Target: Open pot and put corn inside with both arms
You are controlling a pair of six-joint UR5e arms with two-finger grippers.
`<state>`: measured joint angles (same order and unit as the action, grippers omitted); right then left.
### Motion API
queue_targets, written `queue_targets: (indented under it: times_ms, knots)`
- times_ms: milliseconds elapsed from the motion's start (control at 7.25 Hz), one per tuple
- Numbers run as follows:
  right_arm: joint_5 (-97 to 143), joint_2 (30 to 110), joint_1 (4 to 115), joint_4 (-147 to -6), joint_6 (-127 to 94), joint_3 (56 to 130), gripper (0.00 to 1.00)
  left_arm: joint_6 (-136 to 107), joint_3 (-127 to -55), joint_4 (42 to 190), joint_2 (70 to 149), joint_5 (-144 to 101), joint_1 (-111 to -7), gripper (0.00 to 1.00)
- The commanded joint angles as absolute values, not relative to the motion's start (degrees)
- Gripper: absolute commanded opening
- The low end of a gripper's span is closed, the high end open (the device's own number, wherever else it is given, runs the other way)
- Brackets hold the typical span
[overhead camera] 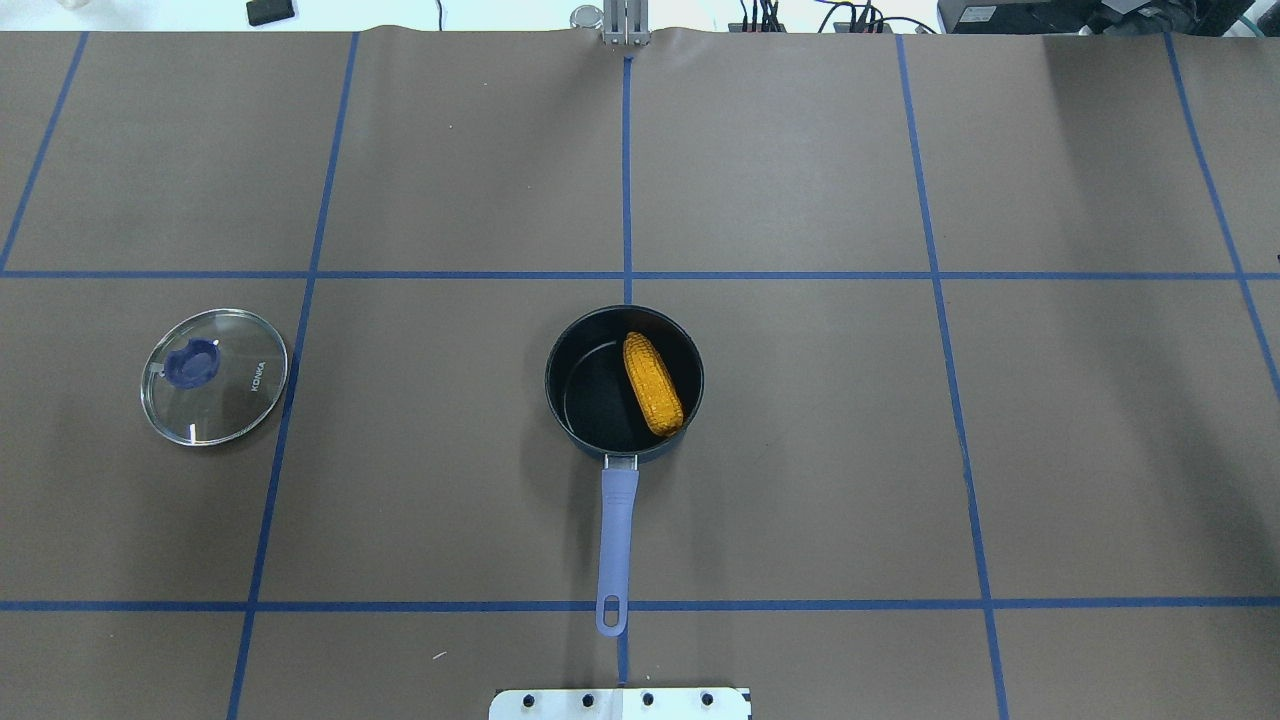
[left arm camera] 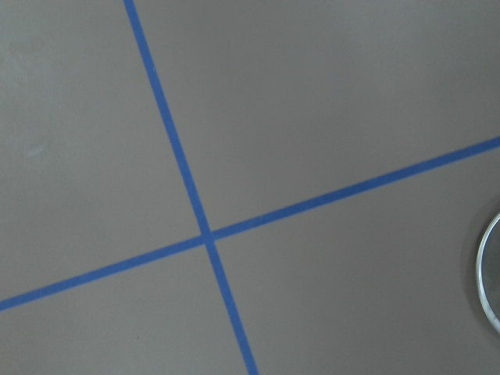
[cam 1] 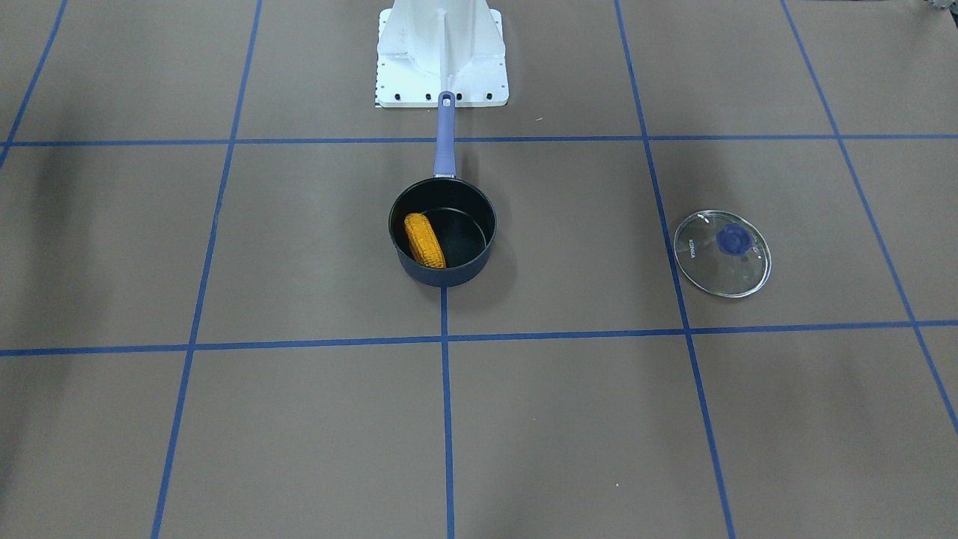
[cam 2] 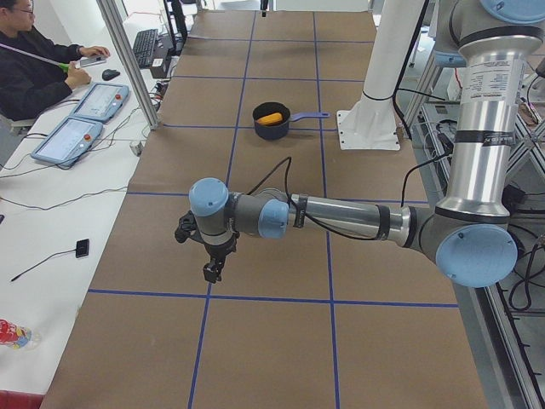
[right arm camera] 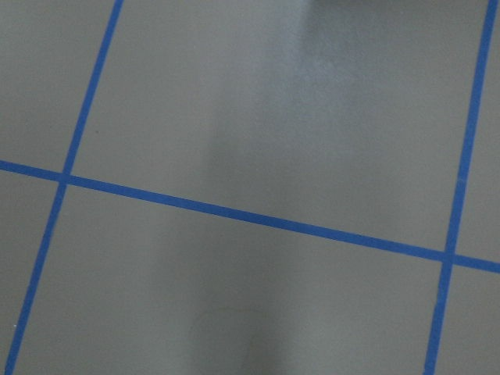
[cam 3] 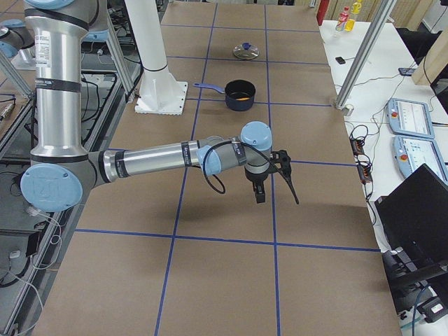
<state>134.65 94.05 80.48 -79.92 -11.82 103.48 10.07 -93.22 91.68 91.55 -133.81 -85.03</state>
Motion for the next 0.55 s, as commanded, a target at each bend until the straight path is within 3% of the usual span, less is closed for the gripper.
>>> queue_targets:
  times_ms: [0, 414]
  knots:
    - [132.3, 96.1, 80.7, -79.5, -11.8, 104.1, 1.00, 10.3, -93.2, 91.5, 89.5, -134.1, -85.3, 0.99]
    - [132.2, 95.8, 80.6, -79.5, -11.8, 104.1, 1.00, 9.3, -93.2, 91.6, 88.7, -135.3, -85.4, 0.99]
